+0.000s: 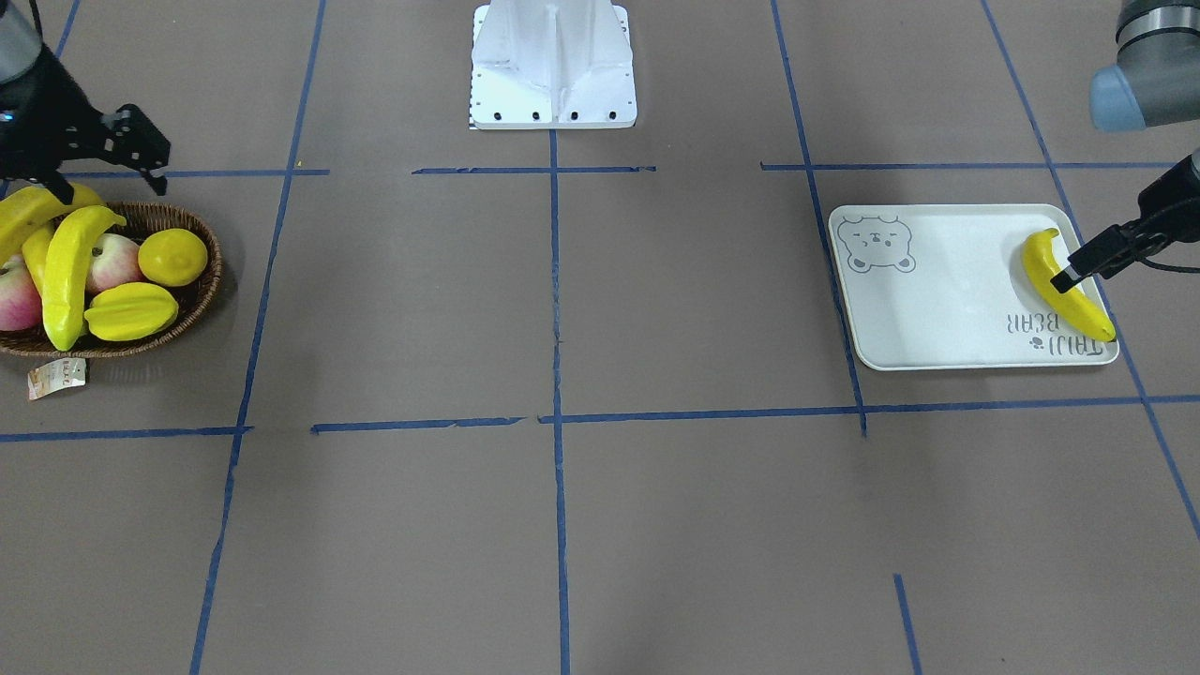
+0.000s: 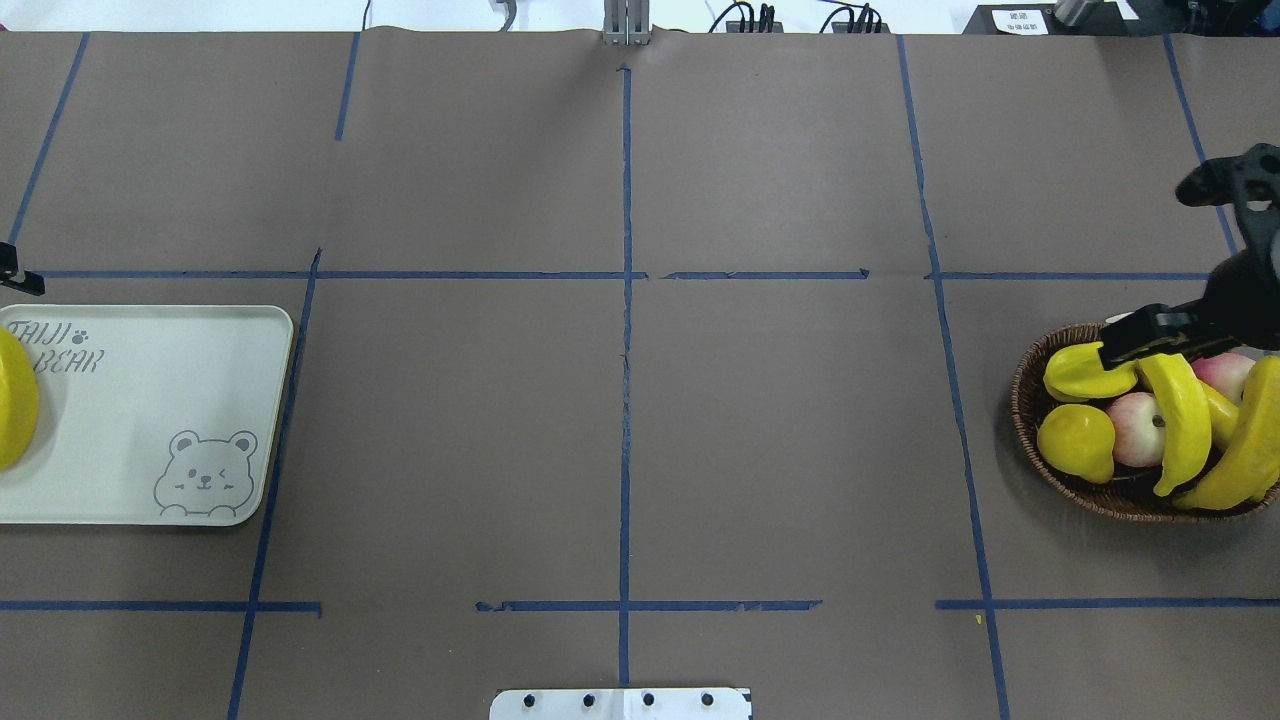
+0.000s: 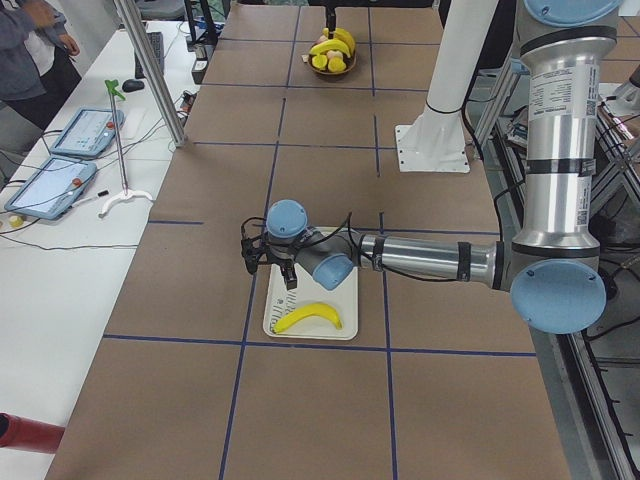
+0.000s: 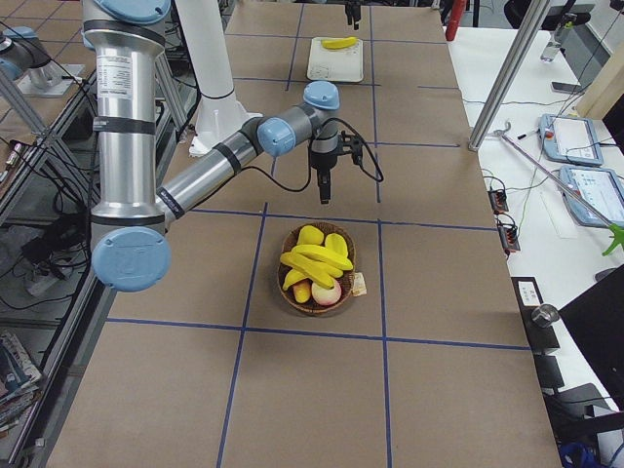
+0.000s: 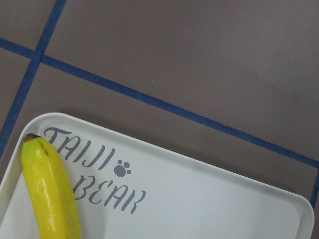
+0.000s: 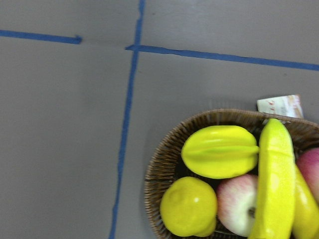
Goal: Transfer all bananas from basket to plate
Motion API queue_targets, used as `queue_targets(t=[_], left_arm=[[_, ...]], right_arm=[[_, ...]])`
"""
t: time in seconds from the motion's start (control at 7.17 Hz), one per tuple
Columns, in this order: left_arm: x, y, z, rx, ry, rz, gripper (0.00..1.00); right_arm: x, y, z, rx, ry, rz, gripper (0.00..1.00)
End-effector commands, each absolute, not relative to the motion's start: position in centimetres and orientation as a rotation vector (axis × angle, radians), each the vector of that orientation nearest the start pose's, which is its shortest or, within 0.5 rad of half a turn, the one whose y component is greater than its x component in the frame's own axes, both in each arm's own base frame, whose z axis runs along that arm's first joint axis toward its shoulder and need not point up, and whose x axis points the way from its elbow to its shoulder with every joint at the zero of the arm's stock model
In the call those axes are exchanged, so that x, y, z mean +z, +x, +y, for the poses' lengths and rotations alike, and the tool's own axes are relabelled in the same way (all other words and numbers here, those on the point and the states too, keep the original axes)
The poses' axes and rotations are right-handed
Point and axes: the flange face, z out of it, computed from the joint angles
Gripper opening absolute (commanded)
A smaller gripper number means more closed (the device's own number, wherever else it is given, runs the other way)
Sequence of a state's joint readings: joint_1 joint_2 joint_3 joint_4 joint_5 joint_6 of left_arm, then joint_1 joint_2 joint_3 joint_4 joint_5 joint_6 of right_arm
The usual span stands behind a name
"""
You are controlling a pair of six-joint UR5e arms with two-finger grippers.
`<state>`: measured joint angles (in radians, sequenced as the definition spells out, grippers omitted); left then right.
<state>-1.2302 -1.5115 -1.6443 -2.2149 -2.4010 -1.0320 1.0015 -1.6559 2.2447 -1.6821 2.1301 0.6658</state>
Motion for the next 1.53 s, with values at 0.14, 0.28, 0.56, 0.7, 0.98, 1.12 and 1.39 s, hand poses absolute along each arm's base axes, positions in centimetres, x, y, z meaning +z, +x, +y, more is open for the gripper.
queue_targets(t=[0.14, 0.28, 0.56, 0.7, 0.98, 1.12, 1.39], left_arm=[[56.5, 10.6, -47.7, -0.349, -0.017, 1.025, 1.0], [56.4, 10.6, -47.7, -0.349, -0.016, 1.025, 1.0], [56.4, 10.6, -47.7, -0.349, -0.016, 1.025, 1.0], [56.6, 10.5, -47.5, -0.349, -0.019, 1.025, 1.0], [56.6, 10.5, -47.5, -0.348, -0.016, 1.025, 1.0], [56.6, 10.5, -47.5, -0.348, -0.016, 1.025, 1.0], [56.6, 10.5, -47.5, -0.349, -0.015, 1.024, 1.0]], right_arm=[[43.3, -12.4, -38.4, 0.248, 0.039, -0.663, 0.97], [45.5, -11.7, -37.0, 0.282, 0.07, -0.701, 0.97], [49.5, -10.8, -34.4, 0.332, 0.072, -0.68, 0.97], [50.5, -11.1, -33.5, 0.367, 0.058, -0.688, 0.96], [51.1, -15.1, -32.3, 0.4, 0.074, -0.615, 0.96], [52.1, -14.0, -31.1, 0.397, 0.073, -0.613, 0.96], [53.1, -13.3, -30.2, 0.392, 0.068, -0.598, 0.96]])
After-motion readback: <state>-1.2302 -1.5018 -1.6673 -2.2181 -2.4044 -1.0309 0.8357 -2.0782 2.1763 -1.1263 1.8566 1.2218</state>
